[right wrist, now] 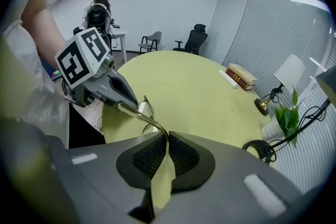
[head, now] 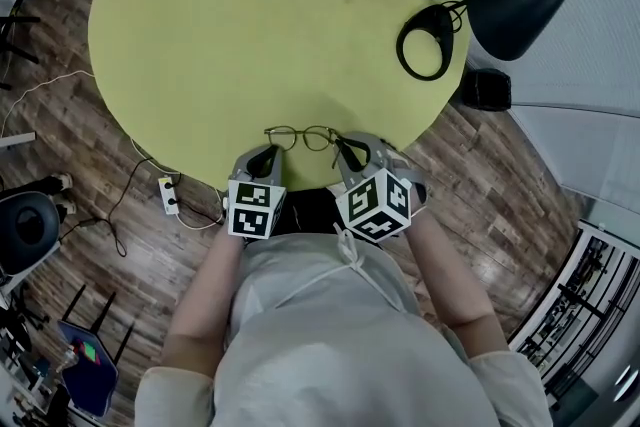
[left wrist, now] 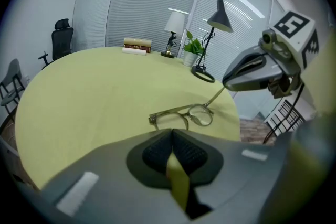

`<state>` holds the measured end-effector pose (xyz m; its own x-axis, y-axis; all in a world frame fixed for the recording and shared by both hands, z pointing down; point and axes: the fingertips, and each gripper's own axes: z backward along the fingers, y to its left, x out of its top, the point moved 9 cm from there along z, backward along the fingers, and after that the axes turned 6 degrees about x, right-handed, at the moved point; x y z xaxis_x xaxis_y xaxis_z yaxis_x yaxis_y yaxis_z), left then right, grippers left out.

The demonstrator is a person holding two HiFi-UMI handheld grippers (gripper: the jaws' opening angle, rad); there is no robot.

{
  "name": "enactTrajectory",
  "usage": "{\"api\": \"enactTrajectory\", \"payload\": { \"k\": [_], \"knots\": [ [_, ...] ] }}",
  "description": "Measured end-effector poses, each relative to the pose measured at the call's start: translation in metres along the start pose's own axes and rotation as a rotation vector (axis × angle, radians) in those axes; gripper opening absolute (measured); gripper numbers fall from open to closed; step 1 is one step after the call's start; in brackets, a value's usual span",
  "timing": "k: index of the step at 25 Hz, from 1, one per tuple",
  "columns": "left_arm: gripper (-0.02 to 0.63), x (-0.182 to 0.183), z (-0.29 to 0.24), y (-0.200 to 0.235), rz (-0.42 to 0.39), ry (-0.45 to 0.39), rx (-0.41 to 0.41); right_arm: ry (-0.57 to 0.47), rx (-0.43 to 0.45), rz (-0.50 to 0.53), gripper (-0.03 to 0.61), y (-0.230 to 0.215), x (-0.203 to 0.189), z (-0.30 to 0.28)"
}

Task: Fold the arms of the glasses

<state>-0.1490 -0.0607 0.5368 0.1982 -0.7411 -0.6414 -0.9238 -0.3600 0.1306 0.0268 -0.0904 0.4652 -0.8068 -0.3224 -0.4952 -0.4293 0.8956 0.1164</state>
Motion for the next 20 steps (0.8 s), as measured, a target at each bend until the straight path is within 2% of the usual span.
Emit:
{"api": "enactTrajectory", "payload": {
  "k": [4,11,20],
  "knots": [
    [0.006,-0.001,0.0,0.0,0.0,0.018,0.006,0.018,0.011,0.077,0.017,0.004,0.005,0.001],
    [0.006,0.0,0.0,-0.002,-0.002,0.013,0.013,0.092,0.07,0.291,0.017,0.011,0.019,-0.01],
    [0.006,-0.001,-0.001,-0.005,-0.037,0.0,0.052,0.109,0.146,0.407,0.015,0.016,0.045,-0.038]
  ]
}}
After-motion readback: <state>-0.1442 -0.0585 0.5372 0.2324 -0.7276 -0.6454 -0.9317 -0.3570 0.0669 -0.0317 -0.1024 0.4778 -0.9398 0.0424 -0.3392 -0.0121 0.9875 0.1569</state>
